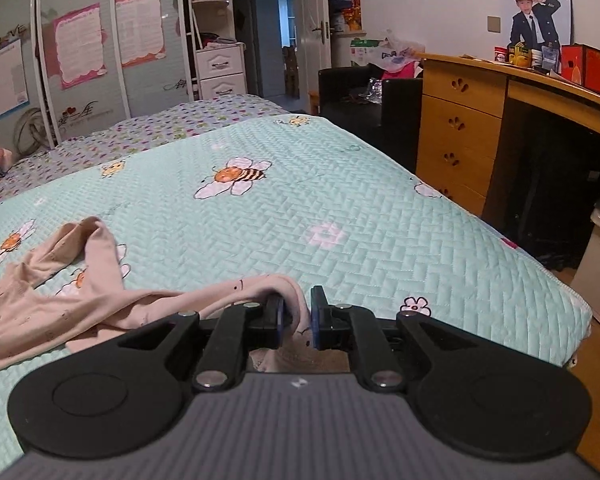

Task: Fold clothes

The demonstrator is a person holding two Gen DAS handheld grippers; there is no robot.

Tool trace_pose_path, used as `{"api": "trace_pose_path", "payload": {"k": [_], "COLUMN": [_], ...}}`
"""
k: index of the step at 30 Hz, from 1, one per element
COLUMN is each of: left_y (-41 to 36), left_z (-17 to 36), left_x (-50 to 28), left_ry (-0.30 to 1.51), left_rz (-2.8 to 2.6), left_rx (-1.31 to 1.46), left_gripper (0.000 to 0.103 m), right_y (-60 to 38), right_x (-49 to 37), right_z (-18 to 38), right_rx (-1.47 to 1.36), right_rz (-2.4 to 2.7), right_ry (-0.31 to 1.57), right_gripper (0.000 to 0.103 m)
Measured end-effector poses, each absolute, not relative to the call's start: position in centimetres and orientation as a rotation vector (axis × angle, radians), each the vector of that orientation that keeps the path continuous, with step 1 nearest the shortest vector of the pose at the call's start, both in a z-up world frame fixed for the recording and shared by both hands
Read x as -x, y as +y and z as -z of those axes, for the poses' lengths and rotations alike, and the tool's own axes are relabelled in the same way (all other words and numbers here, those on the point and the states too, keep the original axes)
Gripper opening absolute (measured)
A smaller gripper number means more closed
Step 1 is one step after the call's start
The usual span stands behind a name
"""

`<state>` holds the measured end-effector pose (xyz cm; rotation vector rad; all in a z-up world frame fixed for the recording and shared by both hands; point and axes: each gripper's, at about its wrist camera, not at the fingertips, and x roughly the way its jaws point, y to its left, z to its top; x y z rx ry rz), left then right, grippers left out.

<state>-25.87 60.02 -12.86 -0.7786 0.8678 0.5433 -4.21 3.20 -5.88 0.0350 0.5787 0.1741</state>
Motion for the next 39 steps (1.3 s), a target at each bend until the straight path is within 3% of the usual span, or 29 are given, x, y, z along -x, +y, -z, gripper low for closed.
{"api": "trace_pose_path", "payload": {"k": [7, 9, 11, 12, 15, 20, 24, 25, 26, 28, 32, 39], "left_y": [60.8, 61.0, 60.7, 60.5, 60.6, 61.8, 62.9, 63.2, 63.6, 64.2, 64.2, 63.6], "left_z": [13.9, 14.0, 13.6, 13.3, 11.6, 7.2, 7.3, 8.3, 9.4, 11.7, 13.4, 12.0], "left_x": [25.7, 25.4, 24.6, 24.2, 24.1, 26.6, 27.3, 27.4, 27.5, 27.7, 28.2, 29.4], "left_ry": [0.805, 0.773, 0.784, 0.792, 0.784, 0.713, 0.824, 0.868, 0.911, 0.984, 0.984, 0.956], "left_rz": [-0.526, -0.498, -0.496, -0.502, -0.518, -0.486, -0.558, -0.576, -0.587, -0.61, -0.616, -0.658], "left_rx": [0.974, 1.02, 0.985, 0.955, 0.902, 0.871, 0.743, 0.73, 0.729, 0.734, 0.758, 0.788], "left_gripper": [0.059, 0.055, 0.03, 0.023, 0.018, 0.017, 0.017, 0.017, 0.017, 0.017, 0.019, 0.026], "right_y": [4.3, 4.5, 4.7, 4.7, 4.7, 2.6, 0.7, 0.3, 0.0, -0.9, -3.2, -7.0], "right_x": [5.0, 5.0, 4.9, 4.9, 5.0, 6.0, 5.8, 5.6, 5.4, 5.1, 5.1, 4.8], "right_z": [6.4, 6.5, 6.5, 6.2, 5.0, 1.2, 1.1, 2.0, 3.3, 6.0, 10.3, 10.1], "right_rx": [-0.051, -0.051, -0.047, -0.037, -0.002, 0.037, 0.132, 0.161, 0.19, 0.247, 0.309, 0.062], "right_rz": [-0.2, -0.202, -0.204, -0.204, -0.201, -0.166, -0.167, -0.188, -0.204, -0.165, -0.047, 0.012], "right_ry": [0.598, 0.6, 0.598, 0.586, 0.54, 0.386, 0.4, 0.434, 0.482, 0.606, 0.829, 0.847], "right_gripper": [0.014, 0.014, 0.014, 0.014, 0.014, 0.014, 0.018, 0.029, 0.046, 0.059, 0.059, 0.061]}}
